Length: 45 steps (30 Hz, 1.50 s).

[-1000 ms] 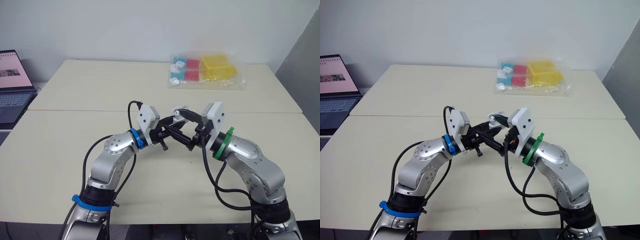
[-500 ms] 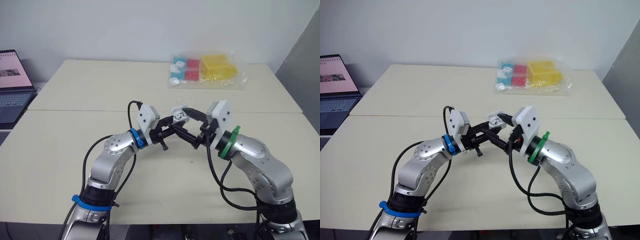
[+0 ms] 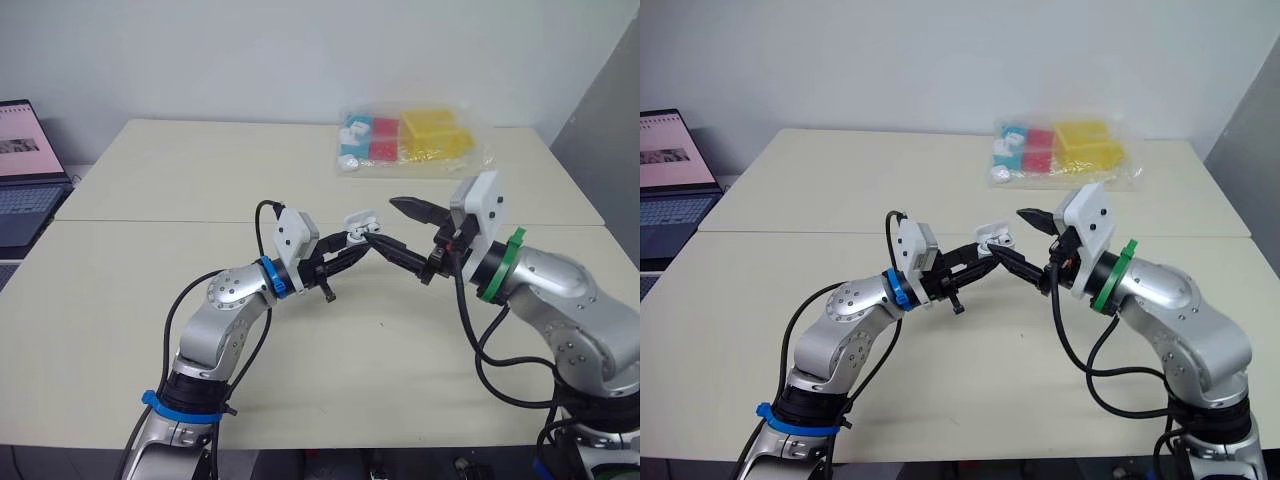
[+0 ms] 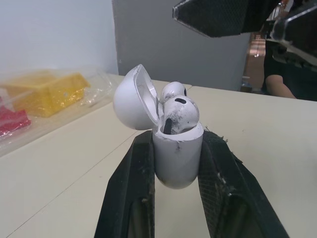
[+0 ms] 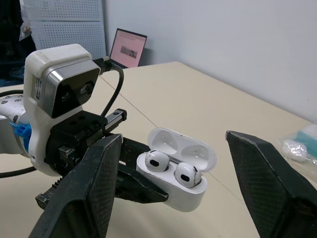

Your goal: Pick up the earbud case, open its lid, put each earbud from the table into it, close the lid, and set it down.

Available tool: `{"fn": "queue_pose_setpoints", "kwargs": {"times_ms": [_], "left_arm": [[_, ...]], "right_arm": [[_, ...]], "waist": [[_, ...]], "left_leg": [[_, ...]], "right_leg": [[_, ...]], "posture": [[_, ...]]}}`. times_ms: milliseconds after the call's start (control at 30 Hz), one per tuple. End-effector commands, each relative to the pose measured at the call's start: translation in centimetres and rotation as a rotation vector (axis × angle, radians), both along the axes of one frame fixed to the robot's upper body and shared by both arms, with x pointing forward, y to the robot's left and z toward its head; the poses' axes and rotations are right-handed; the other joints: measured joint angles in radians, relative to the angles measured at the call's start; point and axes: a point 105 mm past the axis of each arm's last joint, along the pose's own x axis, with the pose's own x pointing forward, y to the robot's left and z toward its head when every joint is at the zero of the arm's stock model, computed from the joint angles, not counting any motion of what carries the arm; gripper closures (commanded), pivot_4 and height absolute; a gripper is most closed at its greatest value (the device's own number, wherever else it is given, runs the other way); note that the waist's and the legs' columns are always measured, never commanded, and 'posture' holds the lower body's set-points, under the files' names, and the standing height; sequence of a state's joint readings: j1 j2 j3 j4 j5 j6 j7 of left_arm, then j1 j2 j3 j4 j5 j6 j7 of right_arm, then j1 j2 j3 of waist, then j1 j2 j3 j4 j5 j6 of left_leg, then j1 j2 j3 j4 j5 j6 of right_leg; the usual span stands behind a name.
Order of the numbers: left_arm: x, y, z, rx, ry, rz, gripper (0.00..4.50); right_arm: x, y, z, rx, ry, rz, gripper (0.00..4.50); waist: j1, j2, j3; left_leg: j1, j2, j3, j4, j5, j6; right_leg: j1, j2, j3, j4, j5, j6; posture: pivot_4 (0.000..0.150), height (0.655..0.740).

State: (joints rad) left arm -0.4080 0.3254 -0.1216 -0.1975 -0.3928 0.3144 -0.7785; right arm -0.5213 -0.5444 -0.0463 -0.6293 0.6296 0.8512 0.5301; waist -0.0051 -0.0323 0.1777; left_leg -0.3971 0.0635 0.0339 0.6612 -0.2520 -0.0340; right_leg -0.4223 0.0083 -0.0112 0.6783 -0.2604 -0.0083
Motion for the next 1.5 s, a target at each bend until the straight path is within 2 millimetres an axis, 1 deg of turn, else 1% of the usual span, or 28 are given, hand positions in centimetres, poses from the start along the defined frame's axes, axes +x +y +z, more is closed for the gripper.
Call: {"fn": "queue_pose_setpoints", "kwargs": {"times_ms": [33, 67, 100, 133, 233, 300, 333, 500, 600, 700, 833, 1000, 1133, 1500], "left_arm": [[-1.0, -0.6, 1.3, -0.004, -0.083, -0.056, 3.71], [-1.1, -0.7, 1.3, 0.000, -0.087, -0.063, 3.71], [-1.1, -0.7, 1.3, 0.002, -0.090, -0.065, 3.71], [-1.1, -0.7, 1.3, 0.002, -0.091, -0.066, 3.71], [-1.2, -0.7, 1.2, 0.007, -0.096, -0.074, 3.71], [-1.5, -0.9, 1.0, 0.019, -0.105, -0.099, 3.71], [-1.6, -1.0, 1.0, 0.022, -0.107, -0.106, 3.71], [-1.8, -1.2, 0.9, 0.025, -0.115, -0.120, 3.71], [-1.7, -1.2, 0.9, 0.026, -0.119, -0.121, 3.71], [-1.8, -1.2, 0.9, 0.027, -0.121, -0.121, 3.71], [-1.8, -1.3, 0.9, 0.026, -0.124, -0.122, 3.71], [-1.8, -1.3, 0.8, 0.024, -0.122, -0.114, 3.71], [-1.8, -1.3, 0.8, 0.022, -0.120, -0.113, 3.71], [-1.7, -1.4, 0.9, 0.016, -0.116, -0.110, 3.71]], "right_arm": [[0.7, -1.1, 2.9, -0.026, -0.048, 0.022, 1.58], [1.0, -1.3, 3.1, -0.062, -0.040, 0.023, 1.91], [1.3, -1.4, 3.1, -0.093, -0.028, 0.029, 2.35], [1.5, -1.4, 3.1, -0.113, -0.017, 0.034, 2.63], [2.6, -1.6, 3.8, -0.140, -0.008, 0.033, 3.68], [3.5, -1.3, 3.8, -0.190, 0.006, 0.051, 4.38], [3.8, -1.2, 3.7, -0.209, 0.014, 0.060, 4.50], [5.1, -0.3, 2.9, -0.276, 0.050, 0.105, 4.50], [5.1, 0.5, 2.1, -0.330, 0.060, 0.183, 4.50], [5.1, 0.7, 1.0, -0.390, 0.095, 0.233, 4.50], [4.6, 0.8, 0.4, -0.413, 0.164, 0.298, 4.50], [3.3, 0.9, 0.8, -0.418, 0.180, 0.379, 4.50], [2.8, 0.8, 0.6, -0.422, 0.199, 0.402, 4.50], [1.3, 0.5, -1.1, -0.469, 0.218, 0.430, 4.50]], "waist": [[0.000, 0.000, 0.000], [0.000, 0.001, 0.000], [0.000, 0.000, 0.000], [0.000, 0.000, 0.000], [0.000, 0.000, 0.000], [-0.001, 0.001, 0.000], [-0.002, 0.001, 0.001], [0.000, 0.001, 0.001], [0.000, 0.001, 0.001], [0.000, 0.001, 0.001], [0.001, 0.001, 0.001], [0.001, 0.001, 0.001], [0.001, 0.001, 0.001], [0.001, 0.001, 0.001]], "left_leg": [[0.000, 0.000, 0.000, 0.000, 0.000, 0.000], [0.000, 0.000, 0.000, 0.000, 0.000, 0.000], [0.000, 0.000, 0.000, 0.000, 0.000, 0.000], [0.000, 0.000, 0.000, -0.001, 0.000, 0.000], [-0.001, 0.000, 0.000, -0.001, 0.000, 0.000], [-0.002, 0.000, 0.001, -0.001, 0.000, 0.000], [-0.002, 0.000, 0.001, -0.001, 0.000, 0.000], [-0.003, 0.000, 0.000, -0.001, 0.000, 0.000], [-0.003, 0.000, 0.001, -0.001, 0.000, 0.000], [-0.003, 0.000, 0.000, -0.001, 0.000, 0.000], [-0.003, 0.000, 0.000, -0.001, 0.000, 0.000], [-0.003, 0.000, 0.000, -0.001, 0.000, 0.000], [-0.003, 0.000, 0.000, -0.001, 0.000, 0.000], [-0.003, 0.000, 0.000, -0.001, 0.000, 0.000]], "right_leg": [[0.000, 0.000, 0.000, 0.000, 0.000, 0.000], [0.000, 0.000, 0.000, 0.000, 0.000, 0.000], [0.000, 0.000, 0.000, -0.001, 0.000, 0.000], [0.000, 0.000, 0.000, -0.001, 0.000, 0.000], [-0.001, 0.000, 0.000, -0.003, 0.000, 0.000], [-0.001, 0.000, 0.001, -0.004, 0.000, 0.000], [-0.002, 0.000, 0.001, -0.003, 0.000, 0.000], [-0.002, 0.000, 0.000, -0.003, 0.000, 0.000], [-0.002, 0.000, 0.001, -0.004, 0.000, 0.000], [-0.002, 0.000, 0.001, -0.003, 0.000, 0.000], [-0.002, 0.000, 0.000, -0.003, 0.000, 0.000], [-0.002, 0.000, 0.000, -0.003, 0.000, 0.000], [-0.002, 0.000, 0.000, -0.003, 0.000, 0.000], [-0.002, 0.000, 0.000, -0.002, 0.000, 0.000]], "posture": [[0.150, 0.7354], [0.150, 0.7354], [0.150, 0.7354], [0.150, 0.7354], [0.150, 0.7354], [0.150, 0.7354], [0.150, 0.7354], [0.150, 0.7354], [0.150, 0.7354], [0.150, 0.7354], [0.150, 0.7354], [0.150, 0.7354], [0.150, 0.7354], [0.150, 0.7354]]}}
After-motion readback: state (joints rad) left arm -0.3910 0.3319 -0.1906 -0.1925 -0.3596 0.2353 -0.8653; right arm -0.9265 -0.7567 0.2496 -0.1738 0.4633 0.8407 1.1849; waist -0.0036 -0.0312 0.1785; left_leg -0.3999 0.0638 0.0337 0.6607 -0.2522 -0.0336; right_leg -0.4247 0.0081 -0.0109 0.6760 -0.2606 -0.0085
